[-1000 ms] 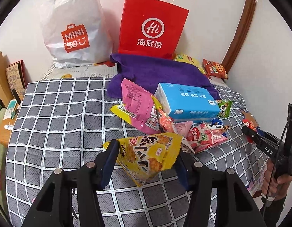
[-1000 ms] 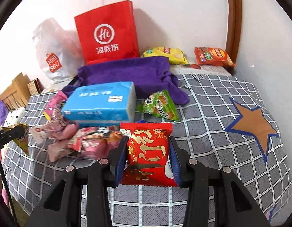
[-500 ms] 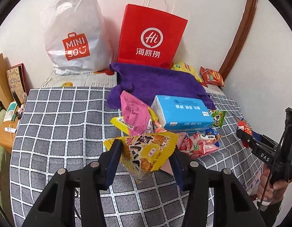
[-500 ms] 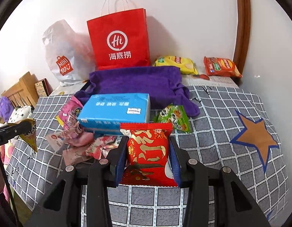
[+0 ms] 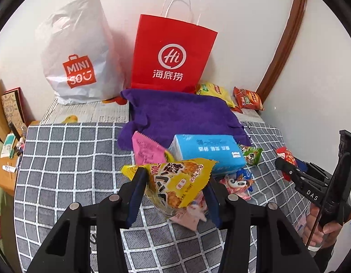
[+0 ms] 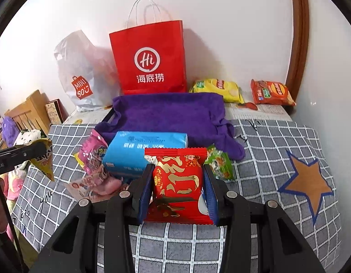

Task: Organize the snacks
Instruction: 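Carry the red packet in the right tool while the left tool carries the yellow bag to the purple towel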

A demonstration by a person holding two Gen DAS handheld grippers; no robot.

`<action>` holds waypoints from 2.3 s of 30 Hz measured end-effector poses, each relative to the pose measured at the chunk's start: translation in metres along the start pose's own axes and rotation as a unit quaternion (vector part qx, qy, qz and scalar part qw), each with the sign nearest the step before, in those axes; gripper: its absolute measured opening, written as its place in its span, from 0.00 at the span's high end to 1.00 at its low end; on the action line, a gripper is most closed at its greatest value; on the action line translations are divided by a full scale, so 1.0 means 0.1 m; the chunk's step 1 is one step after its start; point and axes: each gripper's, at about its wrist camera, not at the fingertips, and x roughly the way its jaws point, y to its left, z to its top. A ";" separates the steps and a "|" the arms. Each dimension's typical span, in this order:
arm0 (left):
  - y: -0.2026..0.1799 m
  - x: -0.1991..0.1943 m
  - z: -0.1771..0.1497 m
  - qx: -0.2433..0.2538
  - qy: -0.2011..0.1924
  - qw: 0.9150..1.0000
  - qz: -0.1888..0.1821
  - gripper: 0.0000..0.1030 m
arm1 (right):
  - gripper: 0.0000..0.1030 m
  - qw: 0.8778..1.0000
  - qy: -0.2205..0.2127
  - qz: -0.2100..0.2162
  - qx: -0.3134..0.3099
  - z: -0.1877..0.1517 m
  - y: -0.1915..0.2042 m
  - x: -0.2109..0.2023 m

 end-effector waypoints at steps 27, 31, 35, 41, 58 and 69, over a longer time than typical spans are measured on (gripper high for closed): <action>-0.24 0.54 0.61 0.032 0.020 0.999 -0.010 0.70 | 0.60 1.000 0.013 0.000 0.001 0.66 -0.11 0.42; -0.12 0.68 0.53 0.015 0.045 0.999 -0.007 0.49 | 0.60 1.000 0.020 0.004 0.001 0.63 -0.11 0.49; -0.08 0.76 0.42 0.006 0.052 0.998 -0.016 0.28 | 0.60 1.000 0.028 0.006 0.002 0.57 -0.11 0.57; -0.04 1.01 0.24 -0.004 0.085 0.996 -0.008 0.26 | 0.60 0.999 0.040 0.002 0.006 0.48 -0.13 0.67; -0.03 1.16 0.18 -0.008 0.085 0.996 -0.036 0.65 | 0.60 0.998 0.059 -0.013 0.029 0.33 -0.27 0.77; -0.08 0.79 0.23 0.004 0.049 0.998 -0.039 0.68 | 0.60 0.999 0.041 -0.006 0.018 0.41 -0.16 0.62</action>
